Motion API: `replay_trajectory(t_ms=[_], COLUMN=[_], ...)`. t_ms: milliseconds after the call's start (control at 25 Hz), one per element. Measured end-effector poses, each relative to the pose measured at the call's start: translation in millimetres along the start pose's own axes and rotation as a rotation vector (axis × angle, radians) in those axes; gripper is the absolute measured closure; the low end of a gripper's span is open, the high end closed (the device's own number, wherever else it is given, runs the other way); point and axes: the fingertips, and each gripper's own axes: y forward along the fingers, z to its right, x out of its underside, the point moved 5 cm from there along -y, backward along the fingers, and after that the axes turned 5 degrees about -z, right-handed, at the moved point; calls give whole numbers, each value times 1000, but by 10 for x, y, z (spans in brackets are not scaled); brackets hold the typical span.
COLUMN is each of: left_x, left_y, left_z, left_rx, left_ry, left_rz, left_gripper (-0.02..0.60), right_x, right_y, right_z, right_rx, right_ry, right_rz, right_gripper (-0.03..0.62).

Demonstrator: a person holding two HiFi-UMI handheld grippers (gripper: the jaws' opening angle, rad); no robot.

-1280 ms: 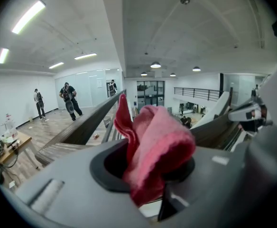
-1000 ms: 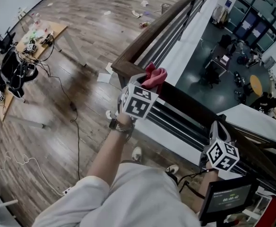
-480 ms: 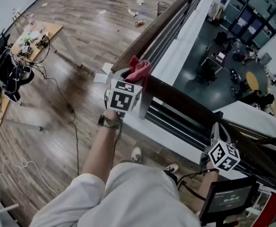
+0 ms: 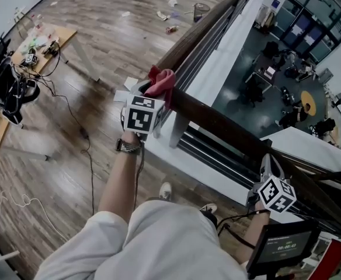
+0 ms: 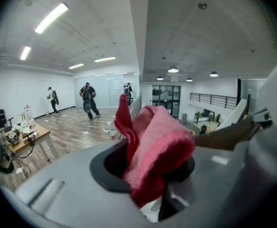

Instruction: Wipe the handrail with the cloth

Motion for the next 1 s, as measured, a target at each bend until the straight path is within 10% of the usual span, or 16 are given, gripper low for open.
replay_trajectory(t_ms=[1000], left_x=[955], left_y=[-253], left_z=[-749], left_rx=[-344], left_ry=[-305], left_rz=[387], left_gripper=[433], right_x=[29], right_y=[-179], right_z=[200], right_rx=[25], right_ry=[-28], right_rz=[15], right_gripper=[591])
